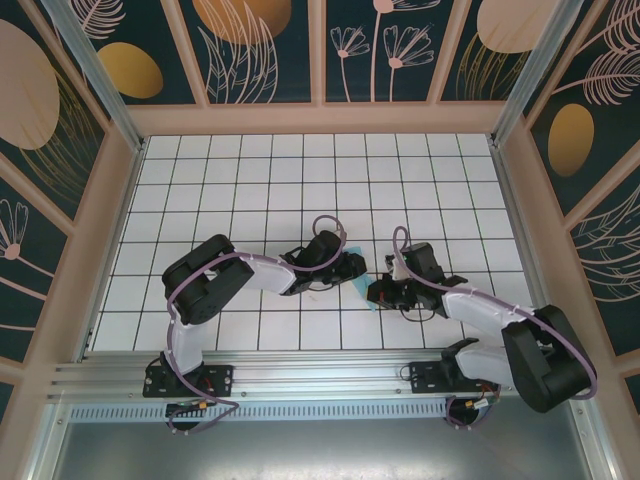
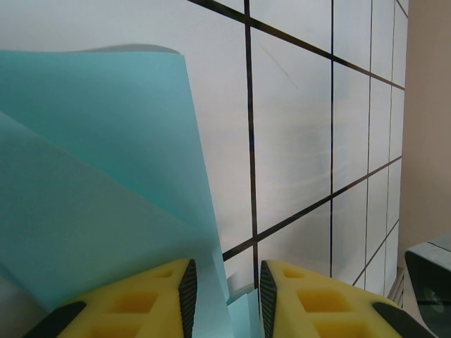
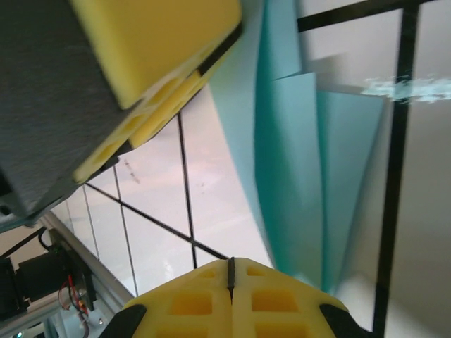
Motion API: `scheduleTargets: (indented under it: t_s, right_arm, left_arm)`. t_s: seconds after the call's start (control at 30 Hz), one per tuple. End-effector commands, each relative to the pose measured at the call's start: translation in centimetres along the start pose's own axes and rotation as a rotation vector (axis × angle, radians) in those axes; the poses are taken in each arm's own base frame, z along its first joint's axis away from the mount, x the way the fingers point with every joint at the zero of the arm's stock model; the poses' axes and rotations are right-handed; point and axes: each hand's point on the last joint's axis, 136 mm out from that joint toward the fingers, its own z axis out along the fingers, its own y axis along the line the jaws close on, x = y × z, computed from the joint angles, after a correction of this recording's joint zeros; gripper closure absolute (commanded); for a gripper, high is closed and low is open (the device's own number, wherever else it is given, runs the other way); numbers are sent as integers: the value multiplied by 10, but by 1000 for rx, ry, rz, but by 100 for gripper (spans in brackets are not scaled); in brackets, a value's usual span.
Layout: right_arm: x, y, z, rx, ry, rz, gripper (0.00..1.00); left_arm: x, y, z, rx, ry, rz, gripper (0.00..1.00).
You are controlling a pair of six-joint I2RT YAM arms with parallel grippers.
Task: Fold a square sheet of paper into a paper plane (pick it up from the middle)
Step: Fold the wing for the fifth time at the center of the table.
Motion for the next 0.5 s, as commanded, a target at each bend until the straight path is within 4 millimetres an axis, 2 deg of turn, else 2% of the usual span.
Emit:
scheduleTargets:
  t_s: [0.0, 0.27, 0.33, 0.47]
  right_arm:
    - [18, -9, 4, 14, 69, 29, 100]
    - [30, -71, 10, 256, 64, 137, 100]
    - [30, -67, 10, 239, 69, 127, 100]
    - [9, -25, 1, 101, -1, 33, 100]
  left_arm:
    - [8, 19, 7, -62, 36, 3, 67]
    - [9, 20, 7, -64, 38, 3, 67]
    - [9, 20, 7, -63, 39, 5, 67]
    - [8, 18, 7, -60, 40, 11, 67]
